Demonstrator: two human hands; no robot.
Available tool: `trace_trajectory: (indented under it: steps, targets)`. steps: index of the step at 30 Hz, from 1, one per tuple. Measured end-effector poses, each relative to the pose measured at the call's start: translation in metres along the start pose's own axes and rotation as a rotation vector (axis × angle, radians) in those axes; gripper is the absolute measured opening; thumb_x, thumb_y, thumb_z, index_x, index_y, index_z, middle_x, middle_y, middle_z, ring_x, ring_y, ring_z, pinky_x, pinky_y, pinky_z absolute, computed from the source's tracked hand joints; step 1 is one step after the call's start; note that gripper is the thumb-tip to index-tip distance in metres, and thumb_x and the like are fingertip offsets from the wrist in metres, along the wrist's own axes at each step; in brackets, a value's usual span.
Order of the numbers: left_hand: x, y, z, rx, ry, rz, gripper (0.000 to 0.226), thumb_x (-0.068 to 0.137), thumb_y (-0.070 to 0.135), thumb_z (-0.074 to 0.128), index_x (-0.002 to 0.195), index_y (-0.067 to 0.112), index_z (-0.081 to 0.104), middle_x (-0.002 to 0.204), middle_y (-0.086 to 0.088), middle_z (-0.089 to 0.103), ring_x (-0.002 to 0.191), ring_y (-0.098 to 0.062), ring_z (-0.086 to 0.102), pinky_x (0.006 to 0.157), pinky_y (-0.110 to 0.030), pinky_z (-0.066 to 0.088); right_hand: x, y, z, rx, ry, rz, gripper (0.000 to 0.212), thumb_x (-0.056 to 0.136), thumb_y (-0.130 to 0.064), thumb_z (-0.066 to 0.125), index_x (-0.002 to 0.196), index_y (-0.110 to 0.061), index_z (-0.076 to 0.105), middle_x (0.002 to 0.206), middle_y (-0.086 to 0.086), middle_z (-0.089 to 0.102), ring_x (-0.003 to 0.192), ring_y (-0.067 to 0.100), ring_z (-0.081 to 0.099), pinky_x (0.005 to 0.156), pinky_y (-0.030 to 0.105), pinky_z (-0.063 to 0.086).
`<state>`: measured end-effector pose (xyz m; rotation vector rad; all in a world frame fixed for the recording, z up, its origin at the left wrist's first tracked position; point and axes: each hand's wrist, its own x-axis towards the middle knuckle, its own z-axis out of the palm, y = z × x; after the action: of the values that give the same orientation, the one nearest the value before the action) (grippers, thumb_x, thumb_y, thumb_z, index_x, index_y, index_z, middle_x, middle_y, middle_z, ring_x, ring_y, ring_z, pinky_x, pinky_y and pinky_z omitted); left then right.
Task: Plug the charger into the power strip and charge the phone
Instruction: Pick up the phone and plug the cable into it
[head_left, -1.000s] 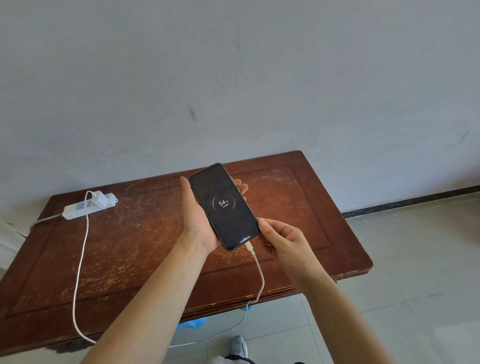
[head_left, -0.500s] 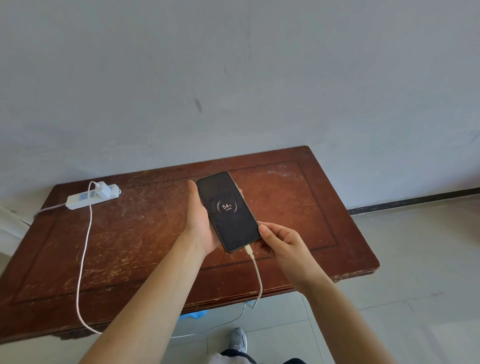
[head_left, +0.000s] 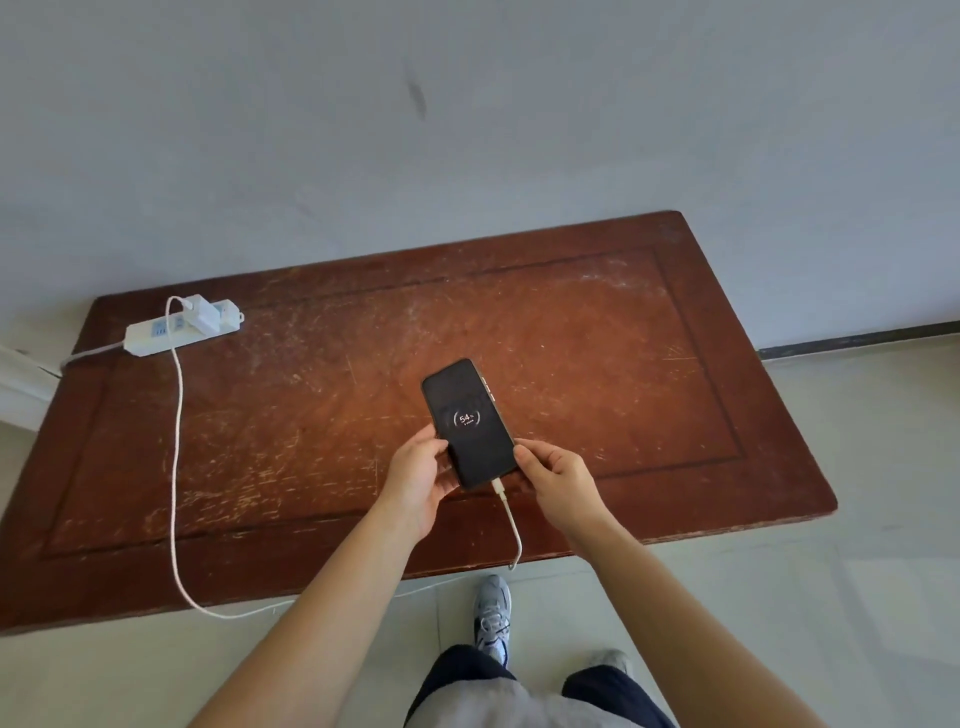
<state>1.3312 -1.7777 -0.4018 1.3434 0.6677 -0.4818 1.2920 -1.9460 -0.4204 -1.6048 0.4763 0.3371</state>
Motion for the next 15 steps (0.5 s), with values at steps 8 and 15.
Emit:
trace_trajectory:
  steps: [8,15]
  targets:
    - [0.059,0.008,0.014,0.098,0.034,-0.100,0.031,0.102,0.028,0.045,0.125,0.018,0.064,0.118,-0.005,0.068,0.100,-0.021,0.063,0.077,-0.035,0.050,0.060,0.014,0.012,0.036,0.101,0.165,0.025,0.100,-0.016,0.057,0.121,-0.013,0.070,0.077,-0.008,0.072,0.056,-0.003,0.060,0.062,0.012,0.054]
    - [0.096,0.027,0.033,0.248,-0.051,-0.090,0.043,0.103,0.040,0.040,0.135,0.019,0.057,0.140,-0.007,0.059,0.126,-0.025,0.055,0.105,-0.046,0.046,0.097,0.019,0.009,0.030,0.216,0.210,0.025,0.098,-0.016,0.061,0.121,-0.013,0.070,0.093,-0.002,0.076,0.066,0.004,0.068,0.065,0.015,0.056]
